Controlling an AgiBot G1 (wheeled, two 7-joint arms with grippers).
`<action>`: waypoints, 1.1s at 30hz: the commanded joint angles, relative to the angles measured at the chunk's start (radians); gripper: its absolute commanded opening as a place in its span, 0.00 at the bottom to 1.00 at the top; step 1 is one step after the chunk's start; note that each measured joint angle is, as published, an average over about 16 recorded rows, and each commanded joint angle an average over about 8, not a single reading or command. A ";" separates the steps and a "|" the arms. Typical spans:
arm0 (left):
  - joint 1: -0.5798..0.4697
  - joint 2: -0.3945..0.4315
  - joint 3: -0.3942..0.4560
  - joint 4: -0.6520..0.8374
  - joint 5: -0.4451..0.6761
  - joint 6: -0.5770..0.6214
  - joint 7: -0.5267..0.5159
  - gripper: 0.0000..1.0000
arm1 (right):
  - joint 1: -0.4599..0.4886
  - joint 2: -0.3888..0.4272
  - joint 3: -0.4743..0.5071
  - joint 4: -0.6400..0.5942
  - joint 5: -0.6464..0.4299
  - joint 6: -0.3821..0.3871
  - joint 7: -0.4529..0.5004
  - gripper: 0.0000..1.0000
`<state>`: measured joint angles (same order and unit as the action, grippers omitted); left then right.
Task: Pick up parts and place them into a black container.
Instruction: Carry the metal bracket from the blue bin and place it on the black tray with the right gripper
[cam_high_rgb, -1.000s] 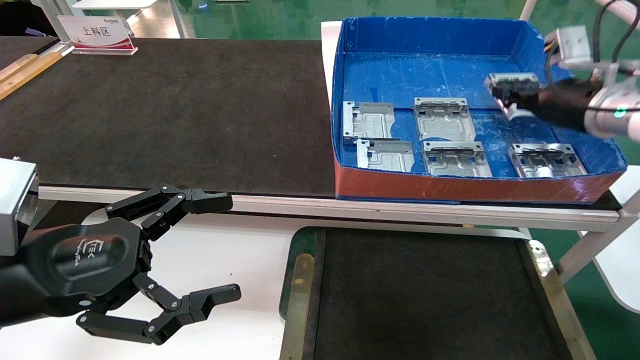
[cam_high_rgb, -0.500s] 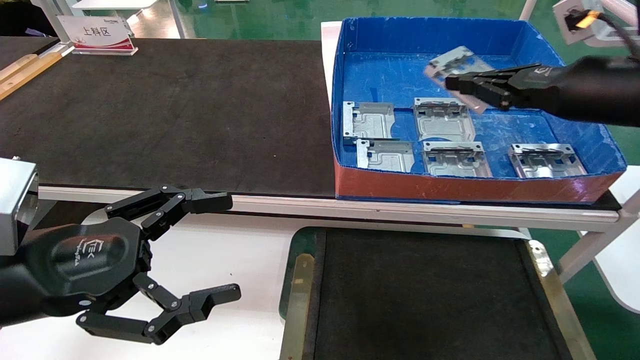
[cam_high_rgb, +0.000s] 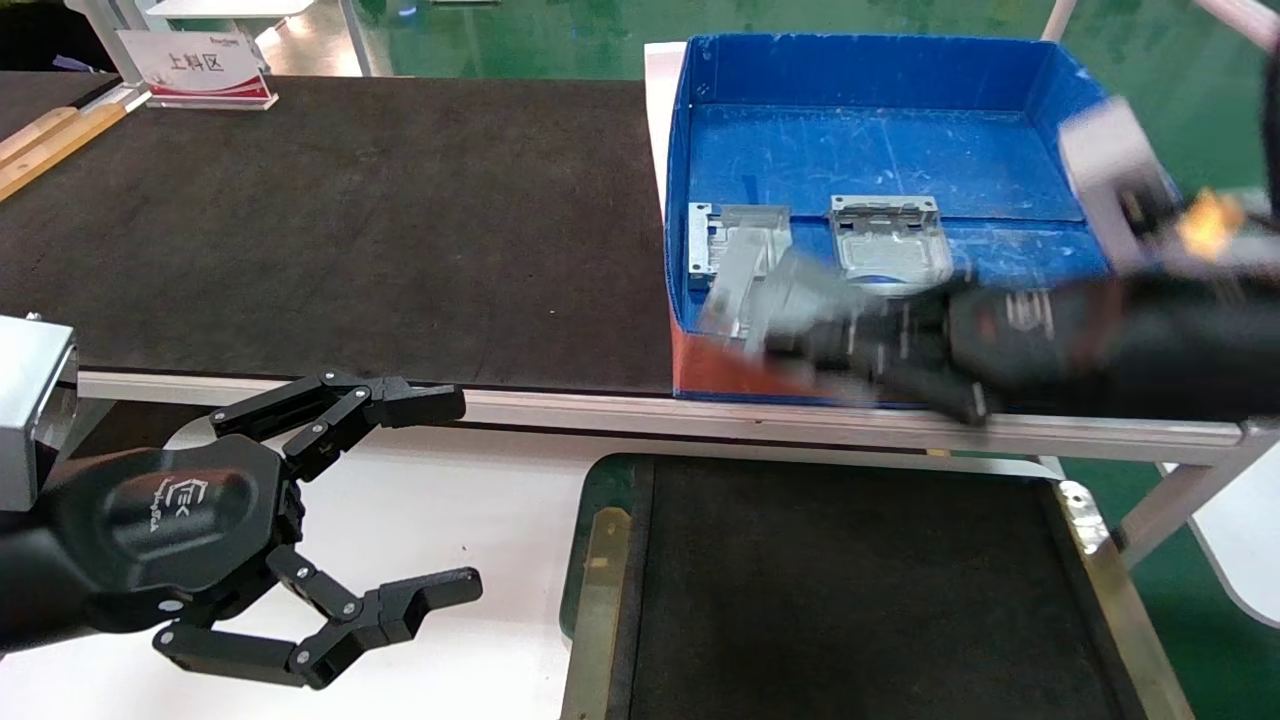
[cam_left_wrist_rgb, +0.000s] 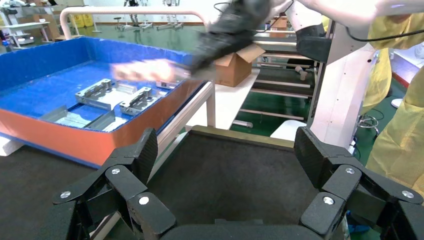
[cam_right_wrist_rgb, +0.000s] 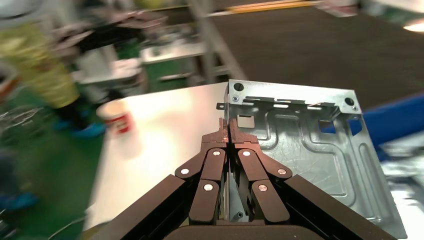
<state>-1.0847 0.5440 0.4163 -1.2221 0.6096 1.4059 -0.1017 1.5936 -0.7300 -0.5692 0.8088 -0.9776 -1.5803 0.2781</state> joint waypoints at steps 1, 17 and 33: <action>0.000 0.000 0.000 0.000 0.000 0.000 0.000 1.00 | -0.073 0.056 -0.021 0.160 0.084 0.008 0.058 0.00; 0.000 0.000 0.000 0.000 0.000 0.000 0.000 1.00 | -0.403 0.105 -0.115 0.456 0.002 0.186 0.028 0.00; 0.000 0.000 0.000 0.000 0.000 0.000 0.000 1.00 | -0.395 -0.058 -0.193 0.225 -0.215 0.265 -0.173 0.00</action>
<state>-1.0847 0.5440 0.4163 -1.2221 0.6096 1.4059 -0.1017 1.2081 -0.7916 -0.7655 1.0273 -1.1946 -1.3223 0.1104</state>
